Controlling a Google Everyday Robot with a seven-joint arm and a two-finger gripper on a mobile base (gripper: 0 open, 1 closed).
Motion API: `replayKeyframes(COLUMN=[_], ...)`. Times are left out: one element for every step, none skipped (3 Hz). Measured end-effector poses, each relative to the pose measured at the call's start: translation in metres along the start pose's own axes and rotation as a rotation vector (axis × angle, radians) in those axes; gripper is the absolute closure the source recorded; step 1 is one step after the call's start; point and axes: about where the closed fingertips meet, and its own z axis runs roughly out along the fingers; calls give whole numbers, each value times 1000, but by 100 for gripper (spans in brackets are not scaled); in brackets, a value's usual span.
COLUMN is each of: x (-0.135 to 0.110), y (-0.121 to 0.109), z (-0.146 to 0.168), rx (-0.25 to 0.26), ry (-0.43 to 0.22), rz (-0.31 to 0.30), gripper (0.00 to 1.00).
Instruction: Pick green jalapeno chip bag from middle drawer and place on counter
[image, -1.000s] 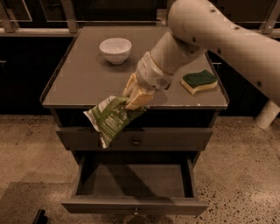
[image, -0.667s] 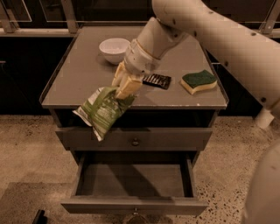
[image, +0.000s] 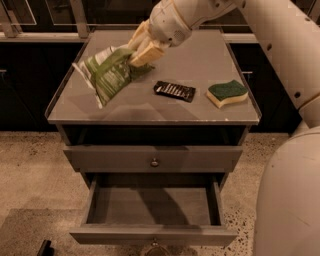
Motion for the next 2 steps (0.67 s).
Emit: replayKeyframes(x=[12,63], y=[-21,-10], z=[-36,-35], rx=[144,226], ry=[27,45], rz=[30,132], gripper=[100,100])
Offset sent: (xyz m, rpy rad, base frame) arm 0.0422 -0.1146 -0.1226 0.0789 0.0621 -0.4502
